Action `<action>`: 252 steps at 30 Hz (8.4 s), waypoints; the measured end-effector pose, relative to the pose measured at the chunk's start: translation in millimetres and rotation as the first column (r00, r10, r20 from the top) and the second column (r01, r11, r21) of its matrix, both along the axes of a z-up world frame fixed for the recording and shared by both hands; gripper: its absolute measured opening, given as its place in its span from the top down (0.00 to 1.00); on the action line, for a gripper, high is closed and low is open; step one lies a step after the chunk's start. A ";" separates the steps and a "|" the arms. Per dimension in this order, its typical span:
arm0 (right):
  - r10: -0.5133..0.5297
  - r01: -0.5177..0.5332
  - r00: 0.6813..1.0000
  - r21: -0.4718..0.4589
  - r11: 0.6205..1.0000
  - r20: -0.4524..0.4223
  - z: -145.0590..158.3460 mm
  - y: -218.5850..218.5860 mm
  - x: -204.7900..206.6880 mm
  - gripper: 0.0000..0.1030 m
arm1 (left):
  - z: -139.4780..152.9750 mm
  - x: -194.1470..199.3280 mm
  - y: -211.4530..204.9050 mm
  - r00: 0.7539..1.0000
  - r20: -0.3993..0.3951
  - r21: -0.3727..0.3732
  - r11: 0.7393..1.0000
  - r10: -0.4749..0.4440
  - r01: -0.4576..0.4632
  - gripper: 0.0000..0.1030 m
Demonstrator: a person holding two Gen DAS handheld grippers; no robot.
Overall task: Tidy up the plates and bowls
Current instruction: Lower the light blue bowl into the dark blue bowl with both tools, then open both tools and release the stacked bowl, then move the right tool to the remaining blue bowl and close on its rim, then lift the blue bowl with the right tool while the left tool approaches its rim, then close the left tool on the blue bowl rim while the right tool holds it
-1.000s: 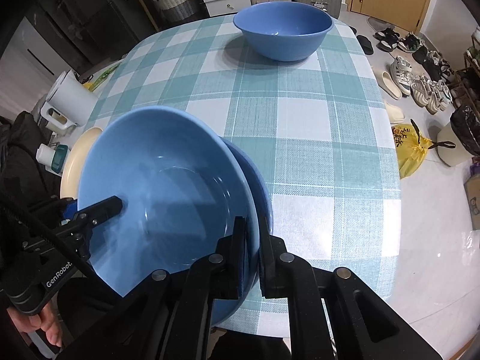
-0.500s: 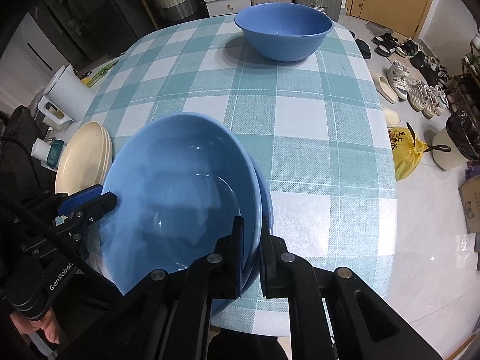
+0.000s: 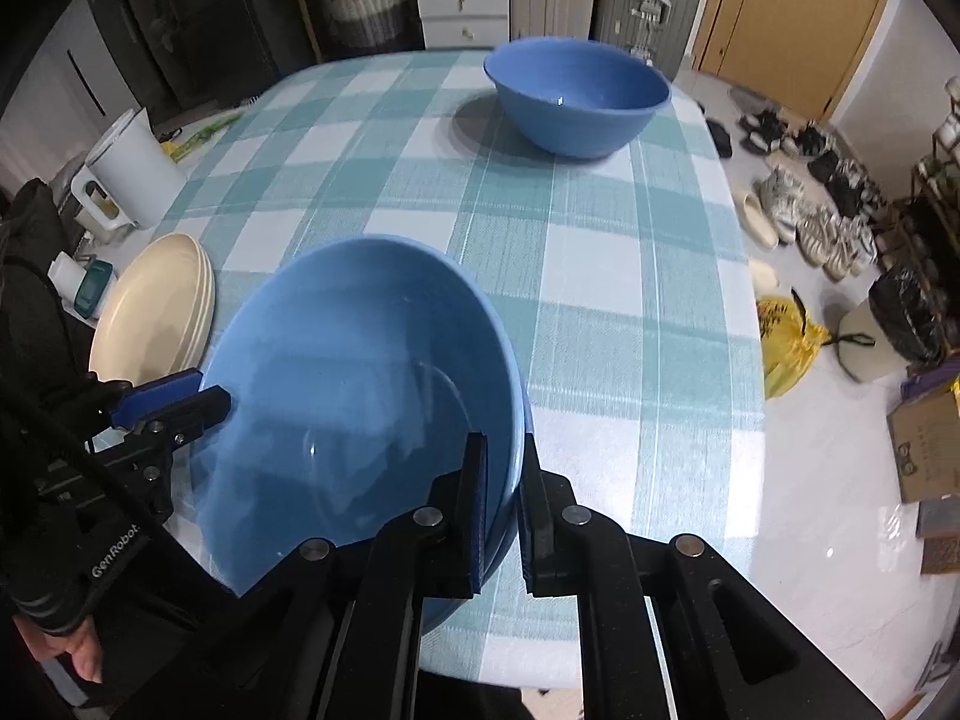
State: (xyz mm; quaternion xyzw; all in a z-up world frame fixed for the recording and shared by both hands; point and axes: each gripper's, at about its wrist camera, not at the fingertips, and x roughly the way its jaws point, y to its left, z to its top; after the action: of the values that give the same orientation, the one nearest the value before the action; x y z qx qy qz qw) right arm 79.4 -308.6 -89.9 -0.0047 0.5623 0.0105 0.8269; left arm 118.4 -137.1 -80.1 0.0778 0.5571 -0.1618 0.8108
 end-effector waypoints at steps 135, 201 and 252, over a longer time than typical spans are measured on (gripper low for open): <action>-0.432 0.433 0.900 0.266 0.861 -0.066 -56.4 -147.0 297.3 0.63 | -2.4 161.4 19.2 0.945 0.172 -0.364 0.909 0.279 -0.202 0.09; 0.083 -0.037 0.970 0.200 0.979 -0.229 -55.1 -35.2 192.3 0.81 | -57.1 178.5 12.3 0.973 0.012 -0.218 0.950 0.230 -0.222 0.54; 0.031 -0.023 0.998 0.143 0.989 -0.054 -31.3 -24.8 205.9 0.91 | -57.3 171.3 12.0 0.984 -0.070 -0.298 0.937 0.166 -0.180 0.88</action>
State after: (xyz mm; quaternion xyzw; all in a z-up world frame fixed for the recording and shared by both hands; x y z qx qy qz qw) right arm 285.3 -333.4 -121.2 0.0471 0.5830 0.0617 0.8087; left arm 289.7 -125.1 -137.4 -0.1005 0.5480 -0.1753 0.8117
